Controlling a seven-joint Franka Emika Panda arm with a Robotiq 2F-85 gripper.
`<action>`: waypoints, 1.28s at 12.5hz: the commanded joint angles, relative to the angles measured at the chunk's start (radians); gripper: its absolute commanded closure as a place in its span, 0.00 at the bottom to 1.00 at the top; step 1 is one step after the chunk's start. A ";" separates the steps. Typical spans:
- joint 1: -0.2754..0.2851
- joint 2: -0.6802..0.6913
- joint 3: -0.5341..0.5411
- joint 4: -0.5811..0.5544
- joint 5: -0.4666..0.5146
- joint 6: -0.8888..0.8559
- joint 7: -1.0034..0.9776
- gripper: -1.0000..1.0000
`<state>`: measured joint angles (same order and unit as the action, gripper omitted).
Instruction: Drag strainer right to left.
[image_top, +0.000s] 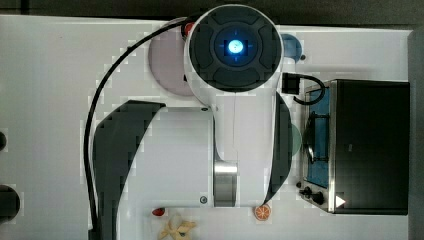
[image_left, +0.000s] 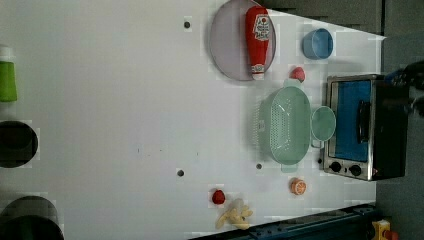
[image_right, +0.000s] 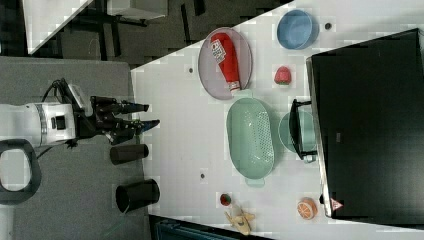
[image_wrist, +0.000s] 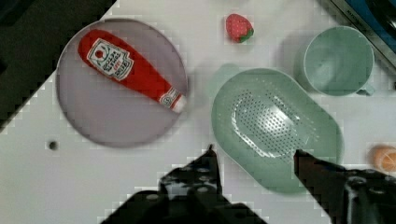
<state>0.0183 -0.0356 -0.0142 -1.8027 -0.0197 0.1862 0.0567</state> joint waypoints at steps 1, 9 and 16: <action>-0.043 -0.513 -0.055 -0.264 -0.034 -0.207 -0.056 0.21; -0.043 -0.457 -0.048 -0.451 -0.034 -0.072 -0.026 0.00; -0.042 -0.217 -0.046 -0.714 -0.034 0.496 0.366 0.00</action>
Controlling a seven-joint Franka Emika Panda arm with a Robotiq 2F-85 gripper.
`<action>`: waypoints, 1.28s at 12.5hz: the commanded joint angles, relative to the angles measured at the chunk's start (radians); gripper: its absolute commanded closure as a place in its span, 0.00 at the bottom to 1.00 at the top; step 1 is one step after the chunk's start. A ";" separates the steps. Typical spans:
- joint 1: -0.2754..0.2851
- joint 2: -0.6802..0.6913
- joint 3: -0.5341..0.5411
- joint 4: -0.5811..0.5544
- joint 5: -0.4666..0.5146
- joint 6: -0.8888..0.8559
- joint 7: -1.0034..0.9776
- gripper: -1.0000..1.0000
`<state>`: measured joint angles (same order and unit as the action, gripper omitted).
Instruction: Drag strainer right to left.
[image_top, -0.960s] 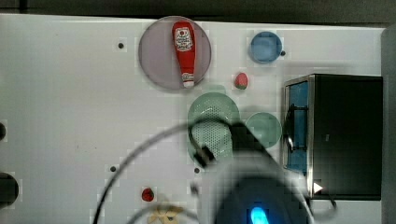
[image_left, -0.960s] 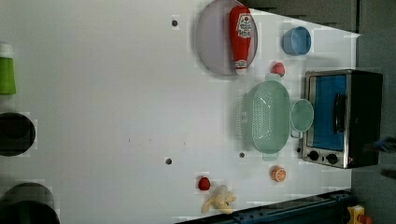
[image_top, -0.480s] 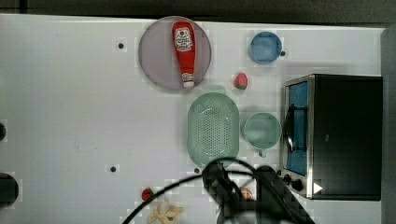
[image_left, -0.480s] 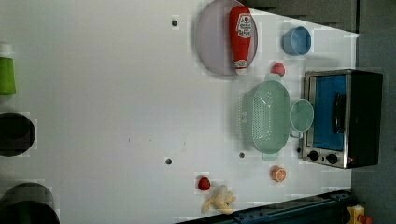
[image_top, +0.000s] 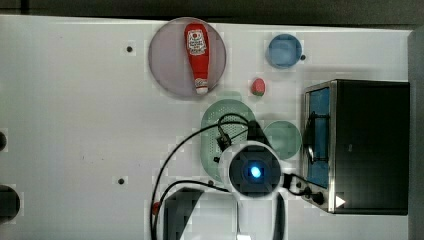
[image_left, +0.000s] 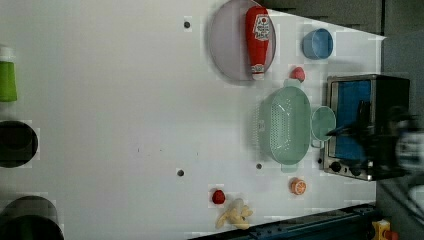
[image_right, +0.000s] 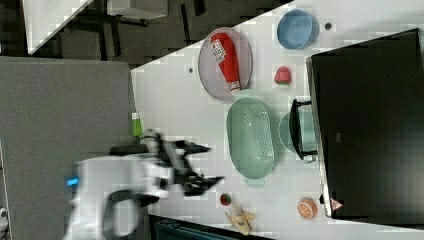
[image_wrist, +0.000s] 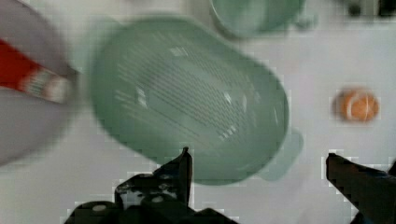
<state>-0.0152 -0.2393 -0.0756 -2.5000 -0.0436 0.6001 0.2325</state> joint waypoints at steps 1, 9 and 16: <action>-0.009 0.041 0.016 -0.015 -0.010 0.120 0.230 0.00; 0.009 0.443 0.039 0.006 -0.009 0.535 0.410 0.00; 0.045 0.585 0.047 0.007 -0.003 0.664 0.523 0.00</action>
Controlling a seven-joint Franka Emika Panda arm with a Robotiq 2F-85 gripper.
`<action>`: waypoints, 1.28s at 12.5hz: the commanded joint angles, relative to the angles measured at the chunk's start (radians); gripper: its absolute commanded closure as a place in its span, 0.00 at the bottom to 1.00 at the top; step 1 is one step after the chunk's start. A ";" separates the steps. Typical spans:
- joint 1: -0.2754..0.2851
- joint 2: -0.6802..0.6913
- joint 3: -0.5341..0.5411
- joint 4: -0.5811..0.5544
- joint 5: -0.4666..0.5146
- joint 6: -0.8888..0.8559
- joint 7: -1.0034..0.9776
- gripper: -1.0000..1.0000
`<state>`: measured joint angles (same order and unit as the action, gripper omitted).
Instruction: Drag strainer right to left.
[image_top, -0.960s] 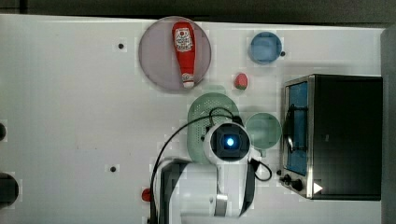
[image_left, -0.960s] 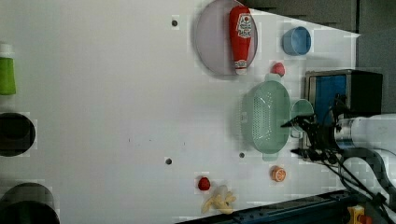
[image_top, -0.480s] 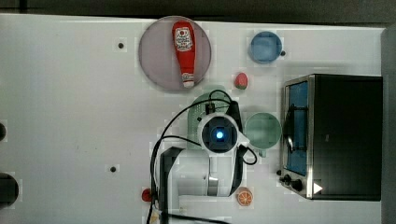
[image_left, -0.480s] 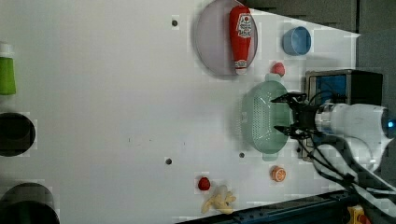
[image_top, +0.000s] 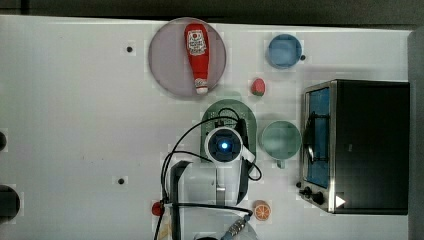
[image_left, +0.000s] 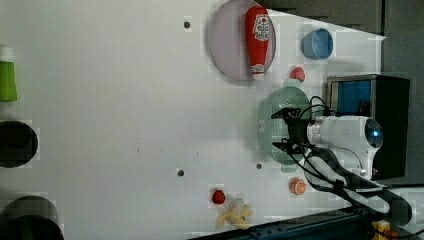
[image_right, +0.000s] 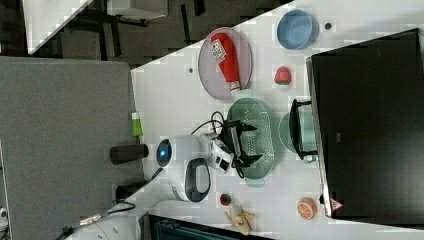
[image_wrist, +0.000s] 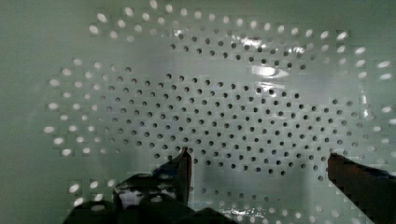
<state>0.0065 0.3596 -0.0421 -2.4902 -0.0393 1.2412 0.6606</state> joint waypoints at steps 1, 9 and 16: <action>0.027 -0.012 0.019 -0.001 -0.007 0.026 0.099 0.00; 0.092 -0.010 0.061 0.003 -0.005 0.034 0.205 0.00; 0.191 -0.007 0.154 0.015 -0.005 0.032 0.455 0.00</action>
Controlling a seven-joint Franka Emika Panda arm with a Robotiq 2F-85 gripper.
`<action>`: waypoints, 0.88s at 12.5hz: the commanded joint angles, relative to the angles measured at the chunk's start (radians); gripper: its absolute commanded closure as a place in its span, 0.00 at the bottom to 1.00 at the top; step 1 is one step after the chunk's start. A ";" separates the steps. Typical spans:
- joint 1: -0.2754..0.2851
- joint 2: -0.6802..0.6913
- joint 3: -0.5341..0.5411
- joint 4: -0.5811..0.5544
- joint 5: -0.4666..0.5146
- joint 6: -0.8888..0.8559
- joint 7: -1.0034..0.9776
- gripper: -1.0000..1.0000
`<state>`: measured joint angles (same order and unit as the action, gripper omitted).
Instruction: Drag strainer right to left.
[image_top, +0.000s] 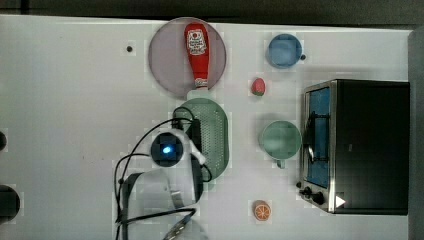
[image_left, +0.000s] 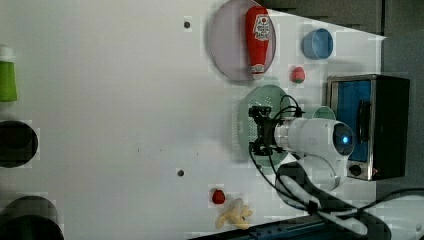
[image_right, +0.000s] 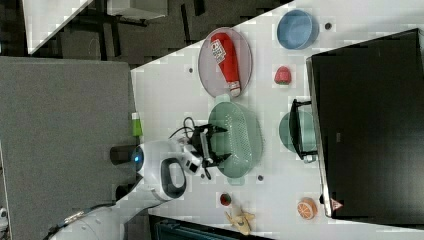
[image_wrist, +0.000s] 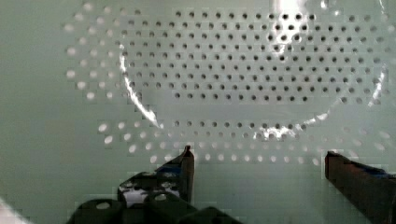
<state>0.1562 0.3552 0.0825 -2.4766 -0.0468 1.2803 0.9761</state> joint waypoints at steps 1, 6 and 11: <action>0.055 -0.002 0.038 0.004 0.003 -0.008 0.150 0.00; 0.115 0.022 0.056 0.049 0.004 -0.046 0.157 0.00; 0.175 0.075 0.057 0.157 0.008 -0.122 0.225 0.00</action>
<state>0.2998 0.4456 0.1333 -2.3516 -0.0512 1.1514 1.1084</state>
